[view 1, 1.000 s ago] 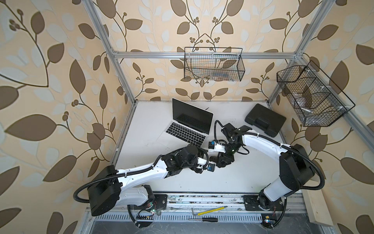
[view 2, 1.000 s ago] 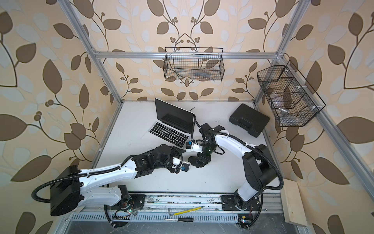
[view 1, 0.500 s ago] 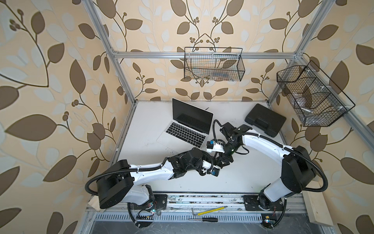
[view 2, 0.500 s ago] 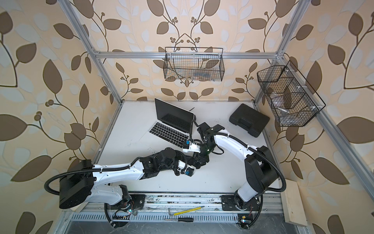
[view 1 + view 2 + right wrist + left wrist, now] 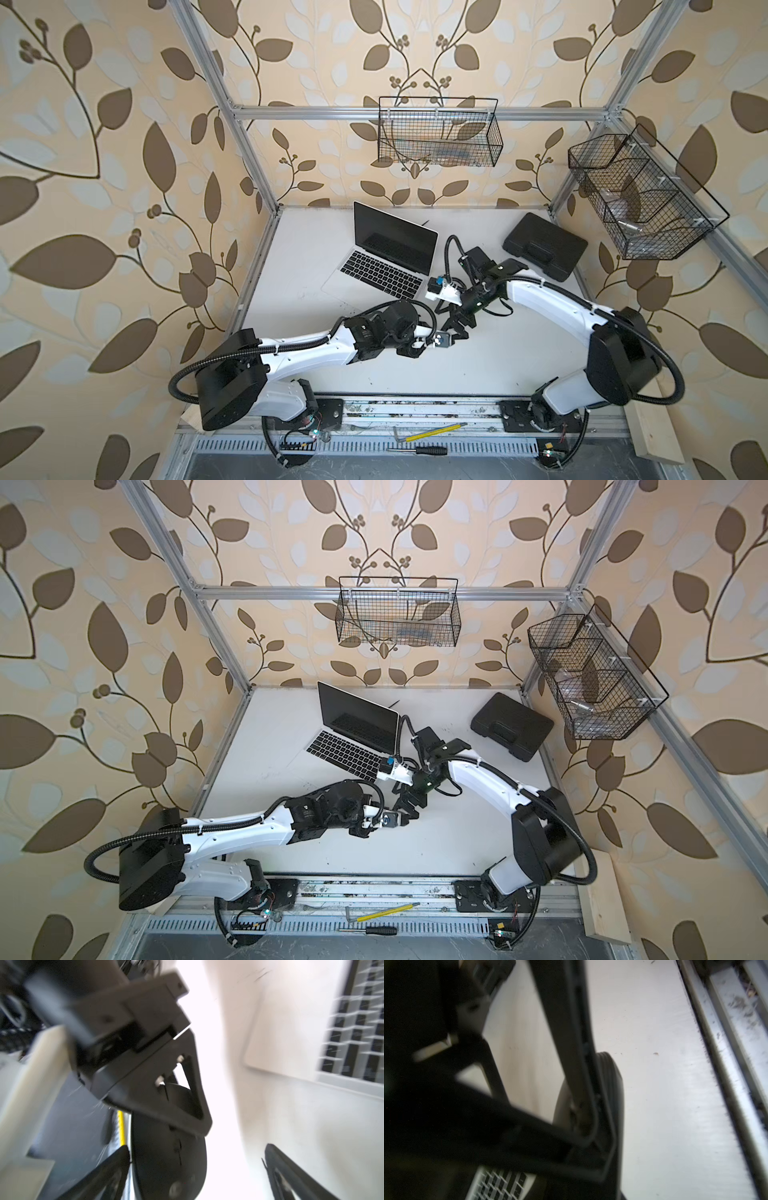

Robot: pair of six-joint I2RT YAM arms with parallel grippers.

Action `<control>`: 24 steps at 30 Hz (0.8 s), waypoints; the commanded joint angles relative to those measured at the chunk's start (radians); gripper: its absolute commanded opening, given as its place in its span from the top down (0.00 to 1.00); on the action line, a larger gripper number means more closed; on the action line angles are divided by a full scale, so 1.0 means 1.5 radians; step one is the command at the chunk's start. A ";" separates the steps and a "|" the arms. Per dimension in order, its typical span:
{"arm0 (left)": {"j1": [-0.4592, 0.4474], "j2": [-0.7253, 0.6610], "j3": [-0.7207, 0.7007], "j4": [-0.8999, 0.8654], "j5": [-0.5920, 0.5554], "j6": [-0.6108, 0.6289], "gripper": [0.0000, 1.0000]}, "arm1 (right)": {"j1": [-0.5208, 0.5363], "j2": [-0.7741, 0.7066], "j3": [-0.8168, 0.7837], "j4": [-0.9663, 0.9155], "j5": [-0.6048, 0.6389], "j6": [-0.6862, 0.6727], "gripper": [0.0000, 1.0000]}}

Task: Insert the wireless mouse receiver into the laptop
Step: Pick up the mouse from the center of the board, then remove the lid from the mouse.

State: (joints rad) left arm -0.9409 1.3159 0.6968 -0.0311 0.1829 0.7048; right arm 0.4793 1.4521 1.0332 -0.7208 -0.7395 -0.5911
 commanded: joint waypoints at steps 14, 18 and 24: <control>0.283 0.213 0.118 0.014 0.569 -0.662 1.00 | 0.045 -0.239 -0.369 0.648 0.165 0.538 0.06; 0.283 0.215 0.120 0.004 0.570 -0.645 1.00 | 0.030 -0.179 -0.354 0.643 0.139 0.552 0.09; 0.282 0.206 0.119 -0.014 0.580 -0.621 1.00 | 0.009 -0.119 -0.325 0.623 0.104 0.533 0.11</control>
State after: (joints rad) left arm -0.5163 1.6627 0.8356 -0.0490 0.9844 -0.2459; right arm 0.5049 1.2526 0.5014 0.2031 -0.5381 0.2058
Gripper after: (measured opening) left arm 0.251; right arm 0.894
